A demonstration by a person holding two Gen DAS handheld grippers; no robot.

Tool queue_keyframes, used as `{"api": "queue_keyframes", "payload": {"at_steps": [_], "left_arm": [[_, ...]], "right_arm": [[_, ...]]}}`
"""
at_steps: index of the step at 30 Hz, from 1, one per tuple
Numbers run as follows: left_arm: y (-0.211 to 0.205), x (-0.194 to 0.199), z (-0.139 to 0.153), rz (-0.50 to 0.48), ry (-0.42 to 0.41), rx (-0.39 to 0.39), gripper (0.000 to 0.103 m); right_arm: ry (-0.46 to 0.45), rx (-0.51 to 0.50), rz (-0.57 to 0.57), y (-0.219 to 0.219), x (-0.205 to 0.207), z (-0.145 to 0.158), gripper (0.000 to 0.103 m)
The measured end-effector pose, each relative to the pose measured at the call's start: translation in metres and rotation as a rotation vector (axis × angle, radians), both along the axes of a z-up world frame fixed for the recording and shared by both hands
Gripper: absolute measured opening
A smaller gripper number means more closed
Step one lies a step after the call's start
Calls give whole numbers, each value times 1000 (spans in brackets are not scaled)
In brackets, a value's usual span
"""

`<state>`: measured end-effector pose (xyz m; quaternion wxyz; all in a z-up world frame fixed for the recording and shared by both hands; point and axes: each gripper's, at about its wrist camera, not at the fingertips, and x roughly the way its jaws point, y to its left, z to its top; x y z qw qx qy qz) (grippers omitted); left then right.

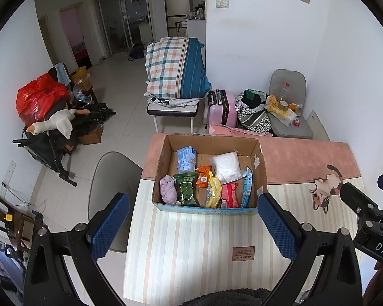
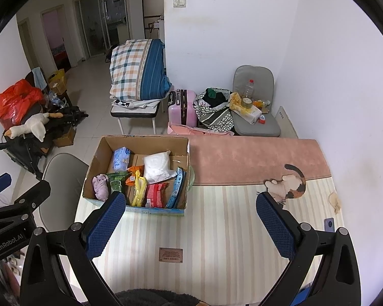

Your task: Organize soft objects

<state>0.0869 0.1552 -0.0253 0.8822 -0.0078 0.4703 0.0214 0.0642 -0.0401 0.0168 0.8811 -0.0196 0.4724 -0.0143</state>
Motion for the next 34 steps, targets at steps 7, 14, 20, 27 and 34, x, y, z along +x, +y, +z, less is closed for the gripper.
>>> {"api": "queue_keyframes", "payload": {"at_steps": [7,14,20,27,34], "left_arm": [[1,-1,0,0,0,-3,103],[1,4,-2,-6,13,-1,103],[1,3,-3,-5,14,-2,103],[0,6,-2,-5,17,-3,103],[0,8,-6,-3,19,-2,103]], "right_arm": [[-2,-4,1,-3,1,0,103],[6,-9,1,2,4,-3,103],[6,-7,2,2,5,-4,103],[3,-15,0,4,4,-5,103],[3,-14,-1,5,4,-5,103]]}}
